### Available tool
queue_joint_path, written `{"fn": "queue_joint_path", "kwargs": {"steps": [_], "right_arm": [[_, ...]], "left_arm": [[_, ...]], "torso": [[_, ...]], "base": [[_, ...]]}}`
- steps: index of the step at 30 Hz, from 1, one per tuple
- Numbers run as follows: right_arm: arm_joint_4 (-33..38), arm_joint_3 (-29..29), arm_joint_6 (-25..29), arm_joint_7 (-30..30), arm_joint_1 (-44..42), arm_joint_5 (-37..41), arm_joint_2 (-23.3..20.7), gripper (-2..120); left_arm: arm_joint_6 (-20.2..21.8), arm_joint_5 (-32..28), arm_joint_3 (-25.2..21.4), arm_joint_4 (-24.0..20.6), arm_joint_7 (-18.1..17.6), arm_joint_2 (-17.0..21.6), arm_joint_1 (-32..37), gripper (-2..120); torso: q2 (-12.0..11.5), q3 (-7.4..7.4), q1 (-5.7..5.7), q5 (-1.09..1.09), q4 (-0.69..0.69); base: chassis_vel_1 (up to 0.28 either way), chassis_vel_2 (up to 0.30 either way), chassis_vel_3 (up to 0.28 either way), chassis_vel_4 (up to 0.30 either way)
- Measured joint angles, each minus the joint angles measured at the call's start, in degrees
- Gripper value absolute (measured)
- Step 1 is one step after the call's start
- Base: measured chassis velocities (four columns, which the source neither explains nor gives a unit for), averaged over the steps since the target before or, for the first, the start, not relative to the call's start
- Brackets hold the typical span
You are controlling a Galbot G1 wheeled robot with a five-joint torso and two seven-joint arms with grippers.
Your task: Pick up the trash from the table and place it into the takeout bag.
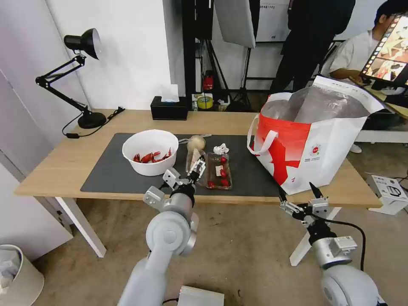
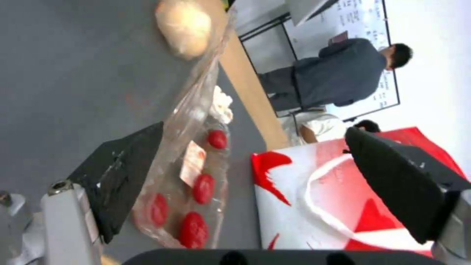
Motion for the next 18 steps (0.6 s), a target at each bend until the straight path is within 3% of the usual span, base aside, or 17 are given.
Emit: {"fn": "queue_joint_path", "kwargs": {"steps": [18], "right_arm": [[2.67,1.33,0.07,0.06,-2.56,-0.3,0.03,100]], "left_arm": [[0.43,2.04,4.68,3.65,0.95,-1.86,-2.84,100]], "torso": [[0.0,0.0,0.0,0.0,0.0]], "base": [[0.0,0.0,0.0,0.0]]}}
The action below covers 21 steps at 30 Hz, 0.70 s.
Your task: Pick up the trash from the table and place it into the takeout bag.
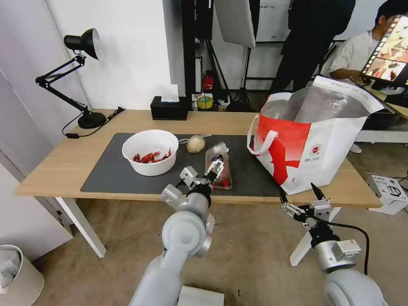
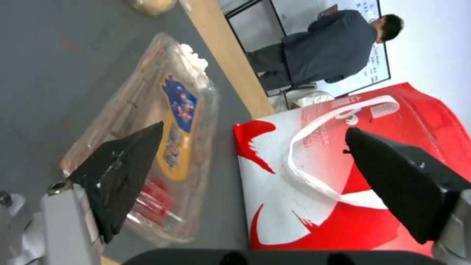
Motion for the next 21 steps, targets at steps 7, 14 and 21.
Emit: {"fn": "queue_joint_path", "kwargs": {"steps": [7,14,21], "right_arm": [[0.34,0.0,0.0,0.02,-0.08,0.02,-0.23,100],[1.67,-1.12,-1.47,-0.12,0.93,7.85,-1.77,100],[3.45,-1.87,-6.38,0.68,3.37,27.1,-4.47,100]], "left_arm": [[2.27,8.77,0.18,1.77,2.79,4.69,-1.42,100],[3.0,31.69,2.85,6.06,19.68,16.61,-4.19,81],[1.5,38.0,6.86,8.28,34.84,28.66,-9.39,56]], "torso": [[0.0,0.0,0.0,0.0,0.01],[0.0,0.0,0.0,-0.01,0.01],[0.0,0.0,0.0,-0.01,0.01]], "base": [[0.0,0.0,0.0,0.0],[0.0,0.0,0.0,0.0],[0.0,0.0,0.0,0.0]]}}
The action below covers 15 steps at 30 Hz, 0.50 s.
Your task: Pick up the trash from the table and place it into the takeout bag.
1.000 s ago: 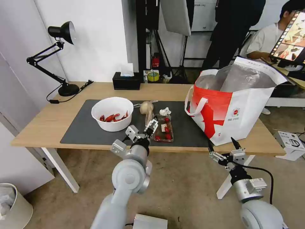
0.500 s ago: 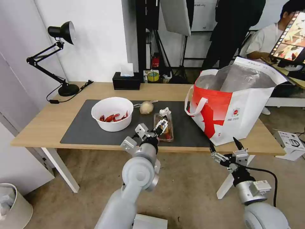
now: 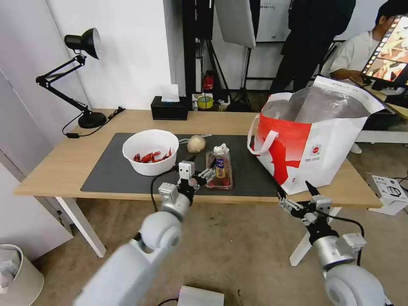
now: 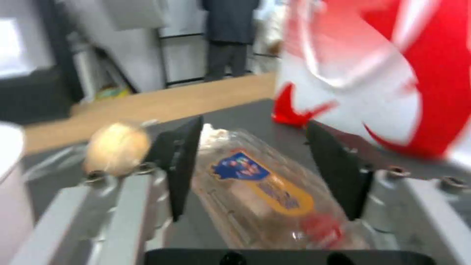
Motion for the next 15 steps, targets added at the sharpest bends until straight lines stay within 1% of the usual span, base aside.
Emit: {"fn": "queue_joint_path", "kwargs": {"steps": [1,2,3,5,6,7,8,9,10,11,12,13,14,15], "right_arm": [[0.25,0.01,-0.59,0.08,0.13,2.4,-0.2,100],[0.79,0.0,-1.89,0.44,0.65,8.13,-0.55,100],[0.79,0.0,-1.89,0.44,0.65,8.13,-0.55,100],[1.21,-0.36,-3.19,0.92,1.62,13.51,-0.65,100],[1.65,-1.16,-4.31,1.51,2.79,18.01,-0.5,100],[1.65,-1.16,-4.31,1.51,2.79,18.01,-0.5,100],[2.23,-1.98,-5.21,2.25,3.74,21.42,-0.26,100],[2.23,-1.98,-5.21,2.25,3.74,21.42,-0.26,100],[2.62,-2.66,-6.04,3.1,4.59,24.09,-0.09,100],[2.76,-3.04,-6.46,3.55,5.14,25.34,-0.03,100],[2.85,-4.03,-7.68,4.69,6.75,28.03,0.03,100],[2.85,-4.03,-7.68,4.69,6.75,28.03,0.03,100],[2.57,-4.82,-8.43,5.43,8.19,29.76,0.02,100],[2.36,-5.12,-8.67,5.77,8.81,30.37,0.0,100]], "left_arm": [[-0.48,1.0,0.71,0.58,1.51,0.9,-0.66,52],[-1.94,2.7,2.35,1.66,4.07,2.26,-1.69,46],[-1.94,2.7,2.35,1.66,4.07,2.26,-1.69,46],[-3.02,3.45,3.96,2.61,5.14,3.24,-2.63,37],[-3.5,3.63,5.23,3.42,5.47,3.97,-3.42,31],[-3.5,3.63,5.23,3.42,5.47,3.97,-3.42,31],[-3.73,3.67,5.8,3.99,5.76,4.26,-3.78,25],[-3.73,3.67,5.8,3.99,5.76,4.26,-3.78,25],[-3.8,3.66,6.02,4.42,5.76,4.44,-3.93,19],[-3.85,3.64,6.07,4.61,5.78,4.5,-3.97,18],[-4.02,3.56,6.11,5.0,5.78,4.66,-4.07,9],[-4.02,3.56,6.11,5.0,5.78,4.66,-4.07,9],[-4.16,3.48,6.14,5.16,5.74,4.73,-4.17,5],[-4.2,3.45,6.17,5.2,5.68,4.76,-4.21,5]], "torso": [[0.0,0.0,0.0,0.0,0.0],[0.0,0.0,0.0,-0.01,-0.01],[0.0,0.0,0.0,-0.01,-0.01],[0.0,0.0,0.0,-0.01,-0.01],[0.0,0.0,0.0,0.0,-0.01],[0.0,0.0,0.0,0.0,-0.01],[0.0,0.0,0.0,0.0,-0.01],[0.0,0.0,0.0,0.0,-0.01],[0.0,0.0,0.0,0.0,-0.01],[0.0,0.0,0.0,0.0,-0.01],[0.0,0.0,0.0,0.0,-0.01],[0.0,0.0,0.0,0.0,-0.01],[0.0,0.0,0.0,0.0,0.0],[0.0,0.0,0.0,0.0,0.0]], "base": [[0.0,0.0,0.0,0.0],[0.0,0.0,0.0,0.0],[0.0,0.0,0.0,0.0],[0.0,0.0,0.0,0.0],[0.0,0.0,0.0,0.0],[0.0,0.0,0.0,0.0],[0.0,0.0,0.0,0.0],[0.0,0.0,0.0,0.0],[0.0,0.0,0.0,0.0],[0.0,0.0,0.0,0.0],[0.0,0.0,0.0,0.0],[0.0,0.0,0.0,0.0],[0.0,0.0,0.0,0.0],[0.0,0.0,0.0,0.0]]}}
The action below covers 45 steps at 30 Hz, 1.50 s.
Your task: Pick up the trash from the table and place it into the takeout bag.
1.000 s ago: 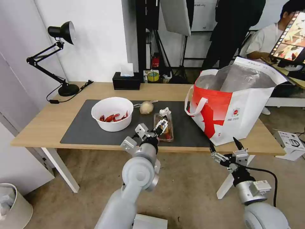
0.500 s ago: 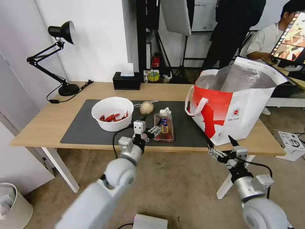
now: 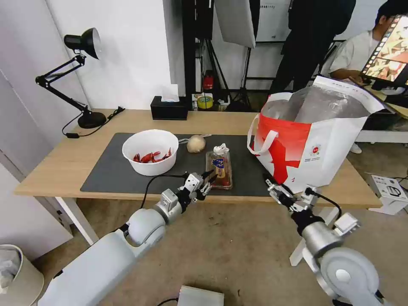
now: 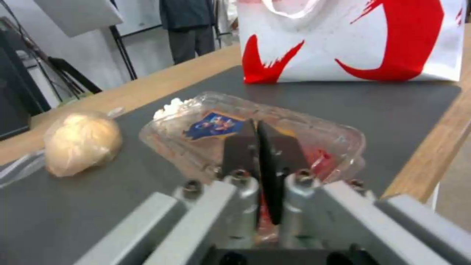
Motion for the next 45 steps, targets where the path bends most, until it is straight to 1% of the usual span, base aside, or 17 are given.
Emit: {"fn": "queue_joint_path", "kwargs": {"steps": [1,2,5,6,9,10,13,18,20,21,29,34,37,38,40,42,45], "right_arm": [[-0.91,-1.01,-0.87,1.01,2.12,1.93,-0.1,100],[-0.91,-1.01,-0.87,1.01,2.12,1.93,-0.1,100],[-4.17,-3.59,-2.42,2.37,7.22,4.83,-0.22,100],[-4.17,-3.59,-2.42,2.37,7.22,4.83,-0.22,100],[-8.0,-6.77,-3.23,3.69,12.43,5.96,0.14,100],[-8.0,-6.77,-3.23,3.69,12.43,5.96,0.14,100],[-11.52,-9.34,-4.34,5.08,17.42,6.75,0.94,100],[-14.45,-10.95,-5.68,6.9,21.75,7.88,1.88,100],[-16.23,-11.88,-6.48,8.12,24.16,8.5,2.47,100],[-18.35,-12.9,-7.51,9.79,26.9,9.03,3.35,100],[-23.7,-15.87,-11.09,13.23,32.61,9.07,5.76,100],[-24.91,-16.72,-12.26,13.88,34.35,8.93,6.3,100],[-26.06,-17.58,-14.53,14.16,36.04,8.88,6.78,100],[-26.06,-17.58,-14.53,14.16,36.04,8.88,6.78,100],[-26.8,-18.44,-16.59,14.67,37.56,8.88,7.26,100],[-26.99,-18.7,-17.11,14.85,38.04,8.88,7.45,100],[-27.85,-19.67,-20.65,16.0,40.07,8.87,8.15,100]], "left_arm": [[-0.07,-0.09,0.19,0.12,-0.16,0.02,-0.16,0],[-0.07,-0.09,0.19,0.12,-0.16,0.02,-0.16,0],[-0.51,-0.26,1.01,0.74,-0.42,0.05,-0.85,0],[-0.51,-0.26,1.01,0.74,-0.42,0.05,-0.85,0],[-1.05,-0.43,1.81,1.3,-0.55,-0.19,-1.58,0],[-1.05,-0.43,1.81,1.3,-0.55,-0.19,-1.58,0],[-1.41,-0.47,2.4,1.93,-0.67,-0.54,-2.2,0],[-1.63,-0.47,2.91,2.58,-0.73,-0.88,-2.67,0],[-2.03,-0.44,3.13,3.12,-0.74,-1.19,-2.89,0],[-2.49,-0.42,3.3,3.69,-0.74,-1.51,-3.03,0],[-2.9,-0.06,4.19,5.15,-0.43,-1.78,-3.68,0],[-3.07,0.34,4.38,5.87,-0.56,-2.1,-3.94,0],[-3.25,0.51,4.5,6.41,-0.76,-2.22,-4.03,0],[-3.25,0.51,4.5,6.41,-0.76,-2.22,-4.03,0],[-3.27,0.52,4.76,6.43,-0.83,-2.23,-4.21,0],[-3.28,0.52,4.8,6.45,-0.85,-2.24,-4.27,0],[-3.29,0.53,4.92,6.46,-0.87,-2.22,-4.34,0]], "torso": [[-0.01,0.0,0.0,0.0,0.0],[-0.01,0.0,0.0,0.0,0.0],[0.0,0.0,0.0,0.01,0.0],[0.0,0.0,0.0,0.01,0.0],[0.0,0.0,0.0,0.01,0.0],[0.0,0.0,0.0,0.01,0.0],[0.0,0.0,0.0,0.01,0.0],[-0.01,0.0,0.01,0.01,0.01],[-0.01,0.0,0.01,0.01,0.0],[0.0,0.0,0.01,0.0,0.0],[-0.01,0.0,0.01,0.01,0.0],[-0.01,0.0,0.01,0.0,0.0],[-0.01,0.0,0.0,0.0,0.0],[-0.01,0.0,0.0,0.0,0.0],[-0.01,0.0,0.0,0.01,0.0],[-0.01,0.0,0.0,0.0,0.0],[-0.01,0.0,0.0,0.01,0.0]], "base": [[0.0,0.0,0.0,0.0],[0.0,0.0,0.0,0.0],[0.0,0.0,0.0,0.0],[0.0,0.0,0.0,0.0],[0.0,0.0,0.0,0.0],[0.0,0.0,0.0,0.0],[0.0,0.0,0.0,0.0],[0.0,0.0,0.0,0.0],[0.0,0.0,0.0,0.0],[0.0,0.0,0.0,0.0],[0.0,0.0,0.0,0.0],[0.0,0.0,0.0,0.0],[0.0,0.0,0.0,0.0],[0.0,0.0,0.0,0.0],[0.0,0.0,0.0,0.0],[0.0,0.0,0.0,0.0],[0.0,0.0,0.0,0.0]]}}
